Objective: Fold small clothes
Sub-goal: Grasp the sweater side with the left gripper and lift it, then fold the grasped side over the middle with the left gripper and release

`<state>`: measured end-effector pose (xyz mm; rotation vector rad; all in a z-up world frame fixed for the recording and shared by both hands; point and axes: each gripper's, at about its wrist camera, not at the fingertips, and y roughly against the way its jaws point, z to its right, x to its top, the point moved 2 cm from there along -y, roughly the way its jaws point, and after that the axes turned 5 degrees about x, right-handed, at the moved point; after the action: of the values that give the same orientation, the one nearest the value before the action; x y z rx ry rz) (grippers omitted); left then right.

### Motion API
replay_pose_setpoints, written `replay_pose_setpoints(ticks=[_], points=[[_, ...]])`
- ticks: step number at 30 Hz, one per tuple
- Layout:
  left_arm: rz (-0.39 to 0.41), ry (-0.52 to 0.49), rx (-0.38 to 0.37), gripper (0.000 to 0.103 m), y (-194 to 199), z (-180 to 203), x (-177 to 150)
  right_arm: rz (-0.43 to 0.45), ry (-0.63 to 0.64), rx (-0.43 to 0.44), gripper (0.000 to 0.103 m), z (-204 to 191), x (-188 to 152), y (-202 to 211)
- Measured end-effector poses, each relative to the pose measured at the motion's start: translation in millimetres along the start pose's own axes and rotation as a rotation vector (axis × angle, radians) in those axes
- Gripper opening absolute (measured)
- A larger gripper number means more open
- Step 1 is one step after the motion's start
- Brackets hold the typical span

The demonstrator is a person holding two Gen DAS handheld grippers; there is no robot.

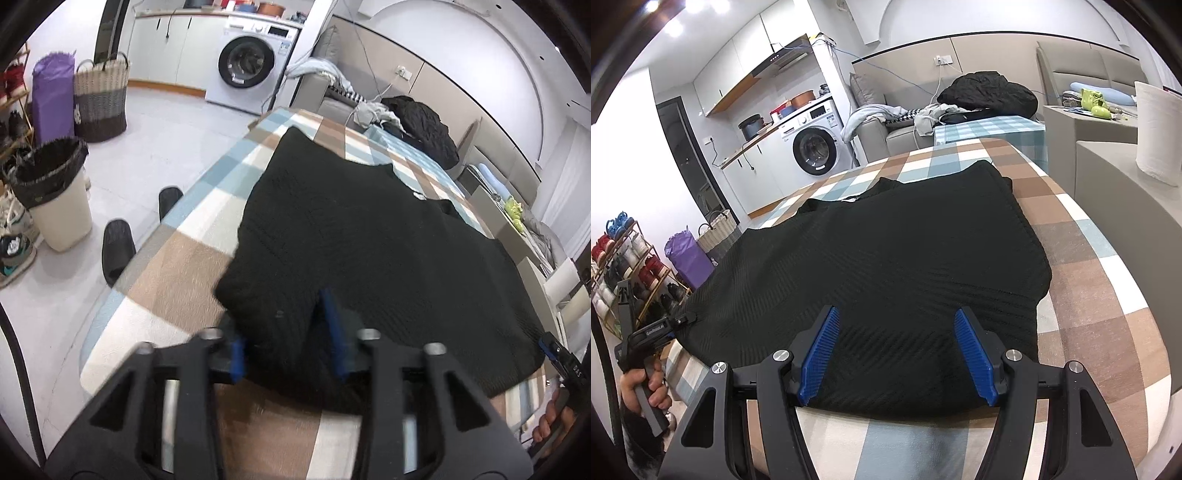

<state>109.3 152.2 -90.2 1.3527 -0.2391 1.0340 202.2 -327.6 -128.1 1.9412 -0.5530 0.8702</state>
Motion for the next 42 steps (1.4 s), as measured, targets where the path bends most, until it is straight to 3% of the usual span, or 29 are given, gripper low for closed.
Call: replay_pose_setpoints(ticks=[8, 13, 15, 16, 18, 22, 23, 24, 26, 27, 29, 31, 35, 42], points=[[0.163, -0.161, 0.005, 0.014, 27.3, 50.6, 23.8, -0.004, -0.017, 0.001, 0.067, 4.0, -0.4, -0.3], [0.22, -0.339, -0.096, 0.013, 36.5, 132.1, 30.9, -0.008, -0.015, 0.008, 0.067, 2.5, -0.9, -1.6], [0.213, -0.402, -0.165, 0.013, 36.7, 167.8, 24.9, -0.012, -0.01, 0.014, 0.067, 1.0, -1.3, -3.3], [0.199, -0.433, -0.211, 0.006, 35.6, 185.5, 20.1, -0.015, -0.005, 0.015, 0.067, -0.2, -2.0, -4.0], [0.139, -0.491, -0.298, 0.005, 29.0, 219.3, 7.1, -0.021, 0.0, 0.018, 0.067, -1.7, -2.6, -5.6], [0.034, -0.55, -0.394, 0.006, 14.8, 249.9, -19.3, -0.028, 0.007, 0.025, 0.067, -4.3, -3.6, -7.0], [0.005, -0.556, -0.398, 0.01, 10.9, 253.0, -25.2, -0.029, 0.007, 0.024, 0.067, -4.5, -3.8, -7.3], [-0.017, -0.561, -0.391, 0.013, 8.7, 253.9, -28.8, -0.031, 0.007, 0.025, 0.067, -4.0, -3.8, -7.6], [-0.06, -0.555, -0.394, 0.033, 7.6, 250.3, -34.1, -0.033, 0.001, 0.025, 0.067, -3.3, -3.5, -7.9], [-0.056, -0.541, -0.395, 0.038, 10.5, 244.9, -34.0, -0.034, -0.002, 0.026, 0.067, -3.0, -3.2, -8.2], [-0.027, -0.523, -0.395, 0.063, 16.5, 231.8, -34.1, -0.041, -0.01, 0.037, 0.067, -3.7, -3.2, -8.5], [0.007, -0.507, -0.378, 0.072, 24.7, 215.7, -32.8, -0.047, -0.017, 0.053, 0.067, -5.5, -2.0, -8.9], [0.046, -0.453, -0.322, 0.073, 33.5, 170.3, -24.4, -0.067, -0.033, 0.094, 0.068, -14.4, 0.5, -11.4], [0.023, -0.308, -0.233, 0.073, 23.2, 108.3, -7.7, -0.146, -0.058, 0.197, 0.067, -45.5, 4.6, -31.5]])
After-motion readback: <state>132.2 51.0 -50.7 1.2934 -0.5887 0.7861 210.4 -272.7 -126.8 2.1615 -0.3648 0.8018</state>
